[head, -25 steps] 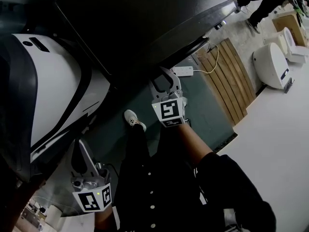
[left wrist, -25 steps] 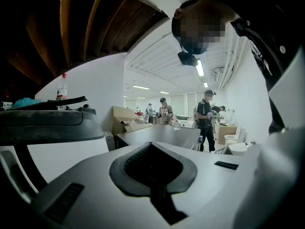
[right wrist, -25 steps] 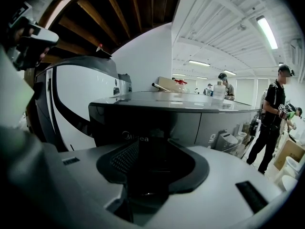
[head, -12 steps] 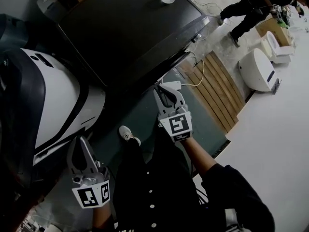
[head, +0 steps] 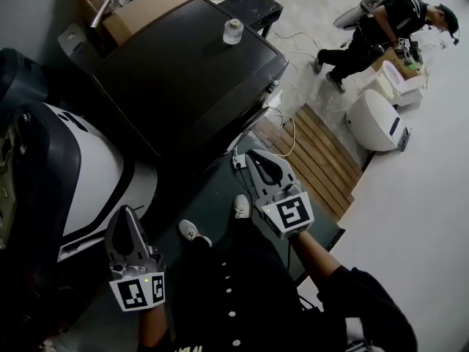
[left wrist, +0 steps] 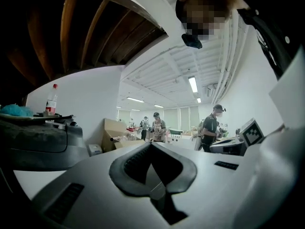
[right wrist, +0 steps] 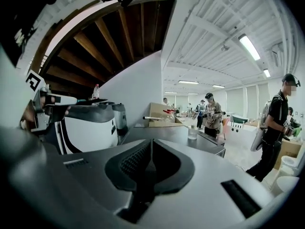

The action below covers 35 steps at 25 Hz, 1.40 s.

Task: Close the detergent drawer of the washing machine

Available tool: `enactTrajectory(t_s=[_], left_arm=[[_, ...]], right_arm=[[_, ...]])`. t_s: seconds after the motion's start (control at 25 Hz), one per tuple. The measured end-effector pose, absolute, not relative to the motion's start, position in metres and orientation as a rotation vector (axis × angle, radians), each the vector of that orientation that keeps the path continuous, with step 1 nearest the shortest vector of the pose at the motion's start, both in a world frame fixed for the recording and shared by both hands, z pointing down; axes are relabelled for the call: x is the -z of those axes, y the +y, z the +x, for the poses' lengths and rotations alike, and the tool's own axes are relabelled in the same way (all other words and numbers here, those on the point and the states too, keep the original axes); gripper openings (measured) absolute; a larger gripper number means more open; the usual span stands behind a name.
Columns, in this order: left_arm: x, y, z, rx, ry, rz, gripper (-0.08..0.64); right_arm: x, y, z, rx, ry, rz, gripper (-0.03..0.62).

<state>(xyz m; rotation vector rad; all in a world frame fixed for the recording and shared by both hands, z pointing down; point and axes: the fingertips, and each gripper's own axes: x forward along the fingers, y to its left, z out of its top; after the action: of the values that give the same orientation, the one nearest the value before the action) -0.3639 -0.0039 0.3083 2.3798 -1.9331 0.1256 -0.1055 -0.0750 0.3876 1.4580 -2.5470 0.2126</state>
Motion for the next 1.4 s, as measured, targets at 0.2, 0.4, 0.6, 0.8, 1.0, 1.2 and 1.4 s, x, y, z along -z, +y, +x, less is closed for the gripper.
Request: enactTrajectory(t_s=[0.2,0.4,0.6,0.8,1.0,1.2,1.4], left_arm=[[-0.296,-0.007,-0.362,-0.097,-1.923,2.400,0.005],[-0.290,-0.009,-0.365,-0.063,-1.909,2.395,0.004],[-0.281,-0.012,-0.371,-0.040,-1.937,2.399,0.004],[-0.276,-0.012,-0.377,-0.039,-1.954,2.404,0.005],[-0.272,-0.012,-0.380,-0.037,-1.975,2.416,0.004],[-0.266,-0.012,-0.380,-0.024,-1.994,2.419,0.004],[-0.262,-0.012,-0.380,-0.014,-2.009,2.413,0.003]], right_arm=[[-0.346,-0.071,-0.092,-0.221,-2.568,1.516,0.038],[-0.317,-0.066,-0.087,-0.168,-2.576,1.548,0.038],[-0.291,-0.063,-0.085,-0.129,-2.612,1.586,0.039],[-0.273,-0.062,-0.083,-0.087,-2.623,1.598,0.038],[-0.258,-0.063,-0.082,-0.051,-2.655,1.619,0.038],[-0.248,-0.063,-0.086,-0.015,-2.688,1.614,0.038],[-0.246,-0.064,-0.093,0.012,-2.699,1.590,0.038]])
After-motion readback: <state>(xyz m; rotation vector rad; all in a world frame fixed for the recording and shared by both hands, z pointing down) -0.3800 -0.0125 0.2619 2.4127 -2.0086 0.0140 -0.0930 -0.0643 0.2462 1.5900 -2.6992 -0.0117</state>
